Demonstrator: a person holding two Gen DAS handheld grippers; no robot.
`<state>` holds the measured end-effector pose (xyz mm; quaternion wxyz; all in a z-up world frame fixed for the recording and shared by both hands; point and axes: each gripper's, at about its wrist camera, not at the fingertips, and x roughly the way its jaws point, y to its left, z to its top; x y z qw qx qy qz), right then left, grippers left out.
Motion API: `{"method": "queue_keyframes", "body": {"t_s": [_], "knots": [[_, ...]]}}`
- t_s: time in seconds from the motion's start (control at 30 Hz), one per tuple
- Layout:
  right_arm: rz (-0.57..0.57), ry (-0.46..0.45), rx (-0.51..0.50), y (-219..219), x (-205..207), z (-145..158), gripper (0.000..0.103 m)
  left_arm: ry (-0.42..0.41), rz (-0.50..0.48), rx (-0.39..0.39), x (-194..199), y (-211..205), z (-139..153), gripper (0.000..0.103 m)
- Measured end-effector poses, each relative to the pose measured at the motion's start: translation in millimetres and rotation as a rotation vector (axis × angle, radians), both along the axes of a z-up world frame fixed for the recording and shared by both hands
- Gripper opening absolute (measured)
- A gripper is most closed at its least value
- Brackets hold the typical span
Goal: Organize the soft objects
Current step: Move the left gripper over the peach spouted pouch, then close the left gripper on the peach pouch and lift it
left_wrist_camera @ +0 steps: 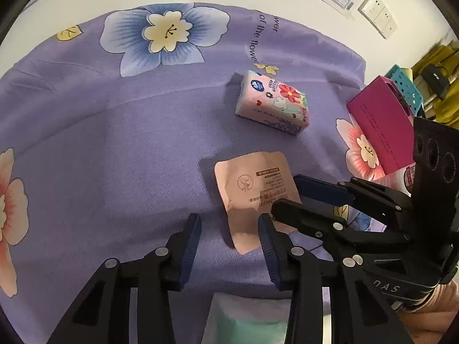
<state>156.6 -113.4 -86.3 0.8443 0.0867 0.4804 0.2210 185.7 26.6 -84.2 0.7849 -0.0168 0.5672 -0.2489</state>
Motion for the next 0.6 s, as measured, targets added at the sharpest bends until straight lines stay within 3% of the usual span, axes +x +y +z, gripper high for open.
{"method": "queue_keyframes", "body": {"t_s": [0.1, 0.17, 0.3, 0.37, 0.6], "knots": [[0.004, 0.009, 0.037, -0.6, 3.0, -1.9, 0.041, 0.022, -0.016, -0.034, 2.2, 0.7, -0.7, 0.034], [0.011, 0.003, 0.045, 0.4, 3.1, -2.3, 0.032, 0.021, -0.020, -0.044, 2.0, -0.3, -0.3, 0.033], [0.003, -0.012, 0.047, 0.5, 1.6, -1.3, 0.029, 0.020, -0.008, -0.056, 0.7, -0.7, 0.3, 0.033], [0.004, -0.028, 0.057, -0.2, 0.1, 2.2, 0.023, 0.004, 0.005, -0.058, -1.5, 1.2, 3.4, 0.033], [0.023, -0.111, 0.065, 0.5, -12.6, 28.4, 0.023, -0.083, 0.033, -0.072, -15.8, 4.2, 32.1, 0.033]]}}
